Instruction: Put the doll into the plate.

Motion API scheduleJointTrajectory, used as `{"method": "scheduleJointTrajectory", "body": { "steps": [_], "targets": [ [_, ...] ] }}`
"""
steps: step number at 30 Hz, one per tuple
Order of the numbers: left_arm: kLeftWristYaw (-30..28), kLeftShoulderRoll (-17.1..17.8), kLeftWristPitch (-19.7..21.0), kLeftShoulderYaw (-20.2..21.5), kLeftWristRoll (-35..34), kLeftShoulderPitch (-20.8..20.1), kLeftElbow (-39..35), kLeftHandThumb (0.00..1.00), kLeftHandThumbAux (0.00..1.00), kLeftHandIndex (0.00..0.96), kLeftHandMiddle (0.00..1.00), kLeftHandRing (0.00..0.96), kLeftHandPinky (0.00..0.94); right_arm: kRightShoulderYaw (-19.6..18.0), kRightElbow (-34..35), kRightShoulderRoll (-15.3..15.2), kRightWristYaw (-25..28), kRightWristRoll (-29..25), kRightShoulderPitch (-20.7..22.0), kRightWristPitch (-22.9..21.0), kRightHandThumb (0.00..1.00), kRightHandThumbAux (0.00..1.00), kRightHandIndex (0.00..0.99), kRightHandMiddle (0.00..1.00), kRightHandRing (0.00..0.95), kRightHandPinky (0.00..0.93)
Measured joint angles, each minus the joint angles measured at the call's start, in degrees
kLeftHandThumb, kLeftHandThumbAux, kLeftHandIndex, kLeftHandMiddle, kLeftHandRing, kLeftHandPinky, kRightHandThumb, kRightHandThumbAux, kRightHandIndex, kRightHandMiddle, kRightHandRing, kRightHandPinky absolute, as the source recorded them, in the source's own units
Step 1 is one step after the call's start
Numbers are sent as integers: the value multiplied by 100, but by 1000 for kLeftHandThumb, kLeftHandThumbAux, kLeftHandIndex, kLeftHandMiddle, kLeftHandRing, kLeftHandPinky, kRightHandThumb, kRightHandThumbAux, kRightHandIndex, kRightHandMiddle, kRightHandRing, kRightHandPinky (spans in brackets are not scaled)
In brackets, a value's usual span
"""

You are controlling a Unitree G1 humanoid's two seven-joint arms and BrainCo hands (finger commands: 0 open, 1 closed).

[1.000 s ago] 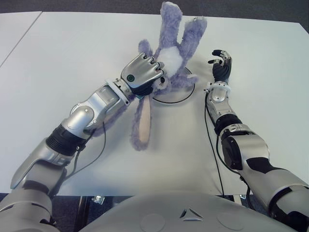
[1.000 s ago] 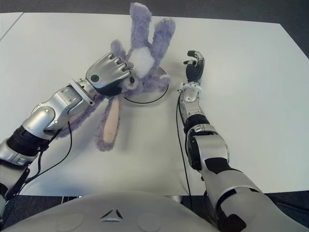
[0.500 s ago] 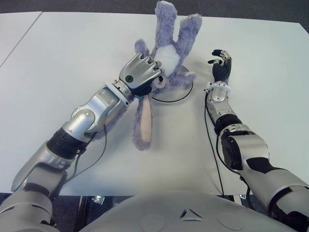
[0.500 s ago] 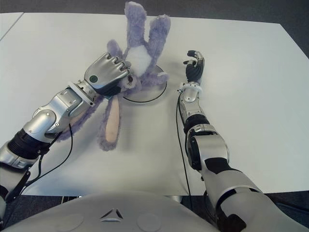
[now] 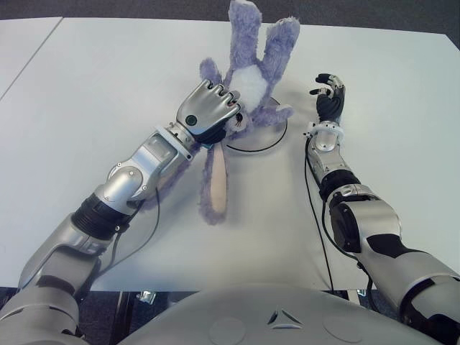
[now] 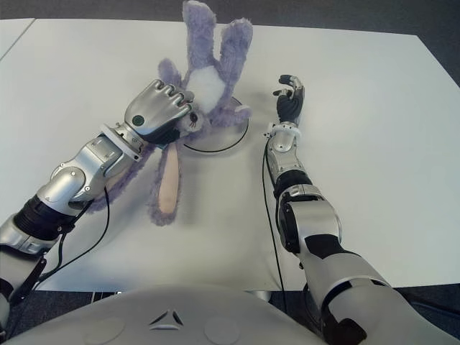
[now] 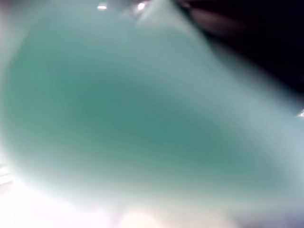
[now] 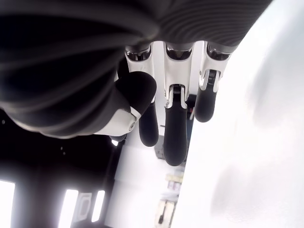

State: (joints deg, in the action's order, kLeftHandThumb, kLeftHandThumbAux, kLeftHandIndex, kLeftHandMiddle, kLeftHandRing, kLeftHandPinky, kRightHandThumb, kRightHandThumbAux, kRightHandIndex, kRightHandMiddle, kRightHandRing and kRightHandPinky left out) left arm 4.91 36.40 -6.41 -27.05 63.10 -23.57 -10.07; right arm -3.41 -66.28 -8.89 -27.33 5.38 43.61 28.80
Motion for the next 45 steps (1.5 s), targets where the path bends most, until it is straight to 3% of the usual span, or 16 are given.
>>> {"method": "scheduleJointTrajectory", "body": {
  "steps": [9, 11, 13, 14, 22, 34, 45],
  "targets": [
    [266, -21, 0, 60, 1, 1, 84, 165, 489, 200, 481, 614, 661, 5, 0, 2, 0, 0, 0, 0, 1000, 667, 294, 295, 460, 234],
    [308, -25, 0, 103, -1, 1, 112, 151, 473, 162, 390, 508, 560, 7, 0, 2, -1, 1, 0, 0, 1000, 667, 293, 294, 459, 238],
    [359, -26, -3, 136, -9, 1, 131, 124, 457, 103, 299, 367, 342, 8, 0, 1, -1, 2, 0, 0, 1000, 667, 292, 293, 459, 233],
    [383, -26, -8, 146, -14, 0, 140, 115, 453, 85, 274, 329, 281, 8, 0, 1, -1, 2, 0, 0, 1000, 667, 292, 292, 459, 231],
    [556, -25, -149, 173, -46, -1, 234, 23, 443, 7, 171, 181, 42, 9, 0, 0, -1, 3, 0, 0, 1000, 667, 290, 293, 458, 231],
    [575, -24, -400, 249, -155, -57, 421, 0, 397, 0, 25, 17, 0, 11, 0, 2, -1, 3, 0, 0, 1000, 667, 277, 295, 459, 243],
    [576, -19, -555, 387, -186, -128, 639, 15, 311, 0, 0, 0, 0, 41, -1, -1, -26, 14, 0, 0, 1000, 668, 278, 290, 458, 215]
  ]
}}
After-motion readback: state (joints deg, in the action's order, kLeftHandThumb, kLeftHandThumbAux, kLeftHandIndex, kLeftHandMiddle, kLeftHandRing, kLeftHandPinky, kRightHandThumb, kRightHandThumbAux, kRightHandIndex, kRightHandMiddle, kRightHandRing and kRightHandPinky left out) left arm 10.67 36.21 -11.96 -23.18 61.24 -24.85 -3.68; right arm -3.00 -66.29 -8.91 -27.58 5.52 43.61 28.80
